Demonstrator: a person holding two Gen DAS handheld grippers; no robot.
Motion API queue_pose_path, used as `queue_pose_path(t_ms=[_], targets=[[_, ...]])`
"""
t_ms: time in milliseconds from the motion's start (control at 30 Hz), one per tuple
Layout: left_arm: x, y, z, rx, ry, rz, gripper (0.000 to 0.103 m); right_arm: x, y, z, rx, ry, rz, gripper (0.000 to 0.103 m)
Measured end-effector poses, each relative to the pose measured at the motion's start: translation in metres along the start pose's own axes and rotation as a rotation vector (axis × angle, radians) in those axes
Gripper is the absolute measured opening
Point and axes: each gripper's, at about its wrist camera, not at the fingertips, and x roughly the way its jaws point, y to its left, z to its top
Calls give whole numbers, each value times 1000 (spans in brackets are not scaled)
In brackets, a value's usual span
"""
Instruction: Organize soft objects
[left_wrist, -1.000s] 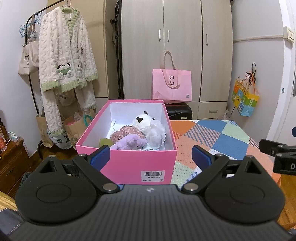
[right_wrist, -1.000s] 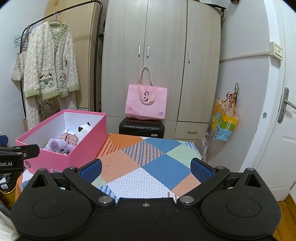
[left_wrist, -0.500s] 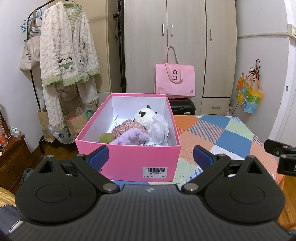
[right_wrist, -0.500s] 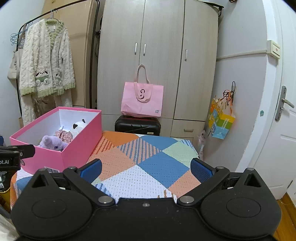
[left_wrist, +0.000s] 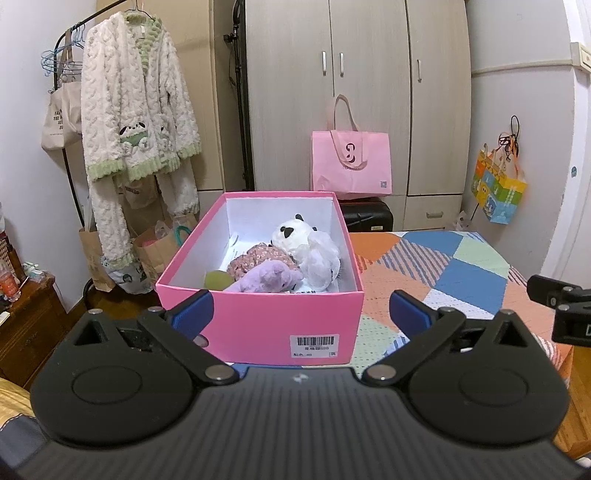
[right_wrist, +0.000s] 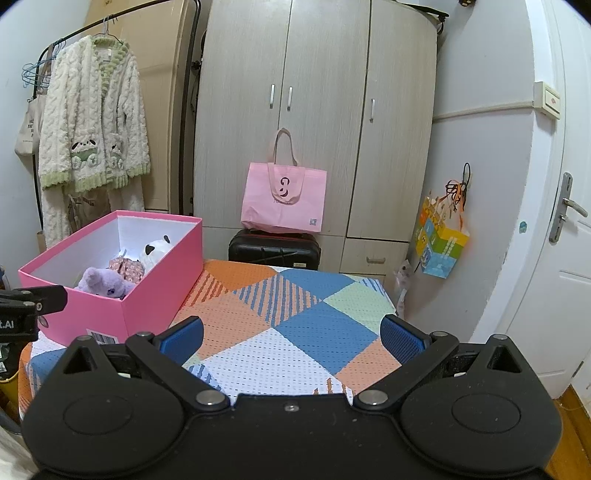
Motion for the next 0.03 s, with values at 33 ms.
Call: queue_pose_path(t_ms=[33], targets=[[0,1,0,1,-1,0,103,0,0,0,-2,-1,2,103]])
